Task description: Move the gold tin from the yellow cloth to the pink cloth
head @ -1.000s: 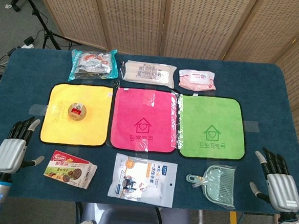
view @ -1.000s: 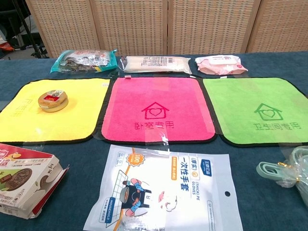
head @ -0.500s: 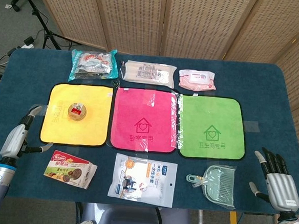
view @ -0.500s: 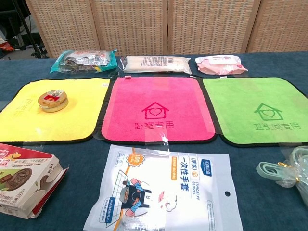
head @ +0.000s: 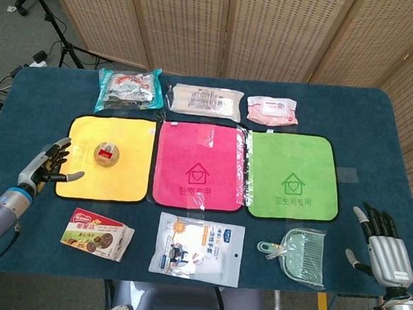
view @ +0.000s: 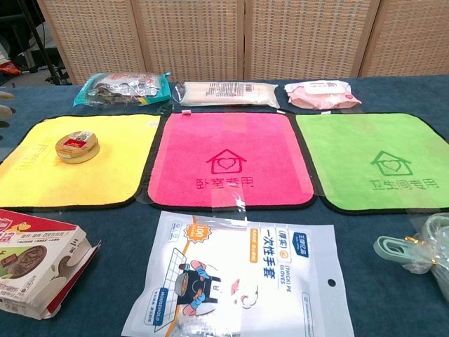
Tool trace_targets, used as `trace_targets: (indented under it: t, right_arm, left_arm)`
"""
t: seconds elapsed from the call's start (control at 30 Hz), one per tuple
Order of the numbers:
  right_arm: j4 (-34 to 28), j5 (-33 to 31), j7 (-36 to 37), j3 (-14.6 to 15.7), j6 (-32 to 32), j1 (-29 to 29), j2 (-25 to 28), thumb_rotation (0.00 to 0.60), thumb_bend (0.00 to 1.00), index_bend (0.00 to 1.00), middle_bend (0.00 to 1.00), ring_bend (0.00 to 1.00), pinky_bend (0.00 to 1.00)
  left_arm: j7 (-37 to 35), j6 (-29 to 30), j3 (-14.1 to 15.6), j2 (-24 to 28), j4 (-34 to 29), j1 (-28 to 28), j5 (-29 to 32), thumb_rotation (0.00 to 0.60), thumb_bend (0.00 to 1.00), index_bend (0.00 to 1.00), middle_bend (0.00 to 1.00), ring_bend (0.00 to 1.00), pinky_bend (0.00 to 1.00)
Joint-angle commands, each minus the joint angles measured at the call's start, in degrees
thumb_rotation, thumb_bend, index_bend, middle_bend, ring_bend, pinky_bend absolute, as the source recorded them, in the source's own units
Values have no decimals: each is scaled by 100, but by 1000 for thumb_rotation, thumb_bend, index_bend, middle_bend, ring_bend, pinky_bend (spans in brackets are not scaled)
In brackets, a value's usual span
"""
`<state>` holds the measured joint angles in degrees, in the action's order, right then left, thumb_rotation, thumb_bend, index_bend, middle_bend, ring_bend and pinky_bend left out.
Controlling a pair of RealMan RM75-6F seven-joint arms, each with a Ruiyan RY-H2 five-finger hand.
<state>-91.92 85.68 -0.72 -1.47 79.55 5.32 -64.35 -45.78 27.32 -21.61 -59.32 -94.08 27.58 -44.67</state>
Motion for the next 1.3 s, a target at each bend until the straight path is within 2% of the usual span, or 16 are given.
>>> trace_targets:
  t: [0.03,0.3,0.47,0.83,1.3]
  right_arm:
    - [63,-75,4,-22,-80,36,-41,600,337,11,0,0,23]
    - [256,-244,-25,-66,-285,131,-180,600,337,11,0,0,23]
    - [304,-271,-41,-69,-313,148,-222,600,337,11,0,0,23]
    - [325,-211,-30,-56,-238,142,-256,600,337,11,0,0,23]
    - [346,-196,6,-54,-203,141,-259,600,338,11,0,0,23]
  left_arm:
    - [-287,-432,-208,-85,420,226,300,600,192,1,0,0,0]
    - [-585,-1190,-377,-317,839,316,616,600,195,1,0,0,0]
    - [-696,-1462,-511,-435,977,290,716,600,201,1,0,0,0]
    - [-910,-1796,-850,-517,1149,114,1005,600,208,1,0,0,0]
    - [-909,-1984,-967,-783,1529,58,1248,600,211,1,0,0,0]
